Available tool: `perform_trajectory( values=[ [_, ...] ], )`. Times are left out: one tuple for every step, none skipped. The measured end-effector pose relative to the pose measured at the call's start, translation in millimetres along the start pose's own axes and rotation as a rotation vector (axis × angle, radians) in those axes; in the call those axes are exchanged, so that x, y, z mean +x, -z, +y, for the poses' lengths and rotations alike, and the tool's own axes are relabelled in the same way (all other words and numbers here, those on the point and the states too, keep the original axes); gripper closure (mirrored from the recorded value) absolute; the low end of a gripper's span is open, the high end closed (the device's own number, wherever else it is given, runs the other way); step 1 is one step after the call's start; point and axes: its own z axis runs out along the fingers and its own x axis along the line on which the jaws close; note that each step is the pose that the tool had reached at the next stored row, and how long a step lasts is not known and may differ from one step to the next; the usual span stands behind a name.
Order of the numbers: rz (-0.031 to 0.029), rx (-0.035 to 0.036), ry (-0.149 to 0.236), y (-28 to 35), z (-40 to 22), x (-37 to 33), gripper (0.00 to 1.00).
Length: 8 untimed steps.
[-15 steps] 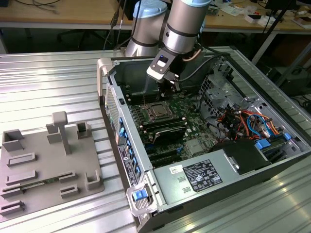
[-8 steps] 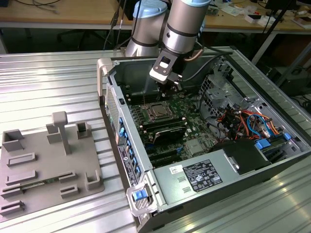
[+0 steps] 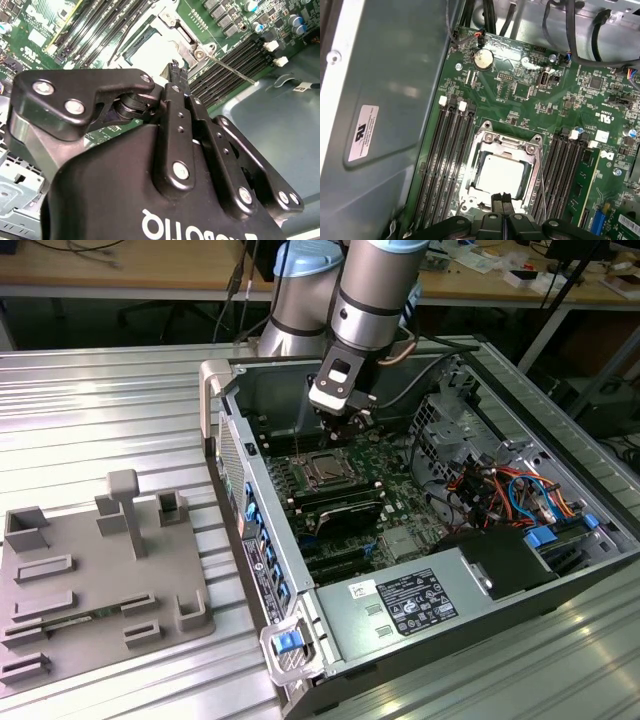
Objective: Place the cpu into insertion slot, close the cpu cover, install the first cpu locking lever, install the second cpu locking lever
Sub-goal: 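Install the first cpu locking lever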
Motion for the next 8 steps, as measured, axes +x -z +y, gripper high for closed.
perform_trajectory(
  values=[
    [0.0001,0.0,0.0,0.0,0.0,0.0,0.89],
    [0.0,0.0,0.0,0.0,-0.1,0.0,0.89],
    [0.0001,0.0001,0.0,0.0,-0.1,0.0,0.89],
    [0.0001,0.0,0.0,0.0,-0.1,0.0,0.89],
    [0.0001,0.0,0.0,0.0,-0.1,0.0,0.89],
    [0.0001,0.0,0.0,0.0,-0.2,0.0,0.89],
    [0.0001,0.0,0.0,0.0,-0.2,0.0,0.89],
    [0.0001,0.0,0.0,0.0,-0.2,0.0,0.89]
  ],
)
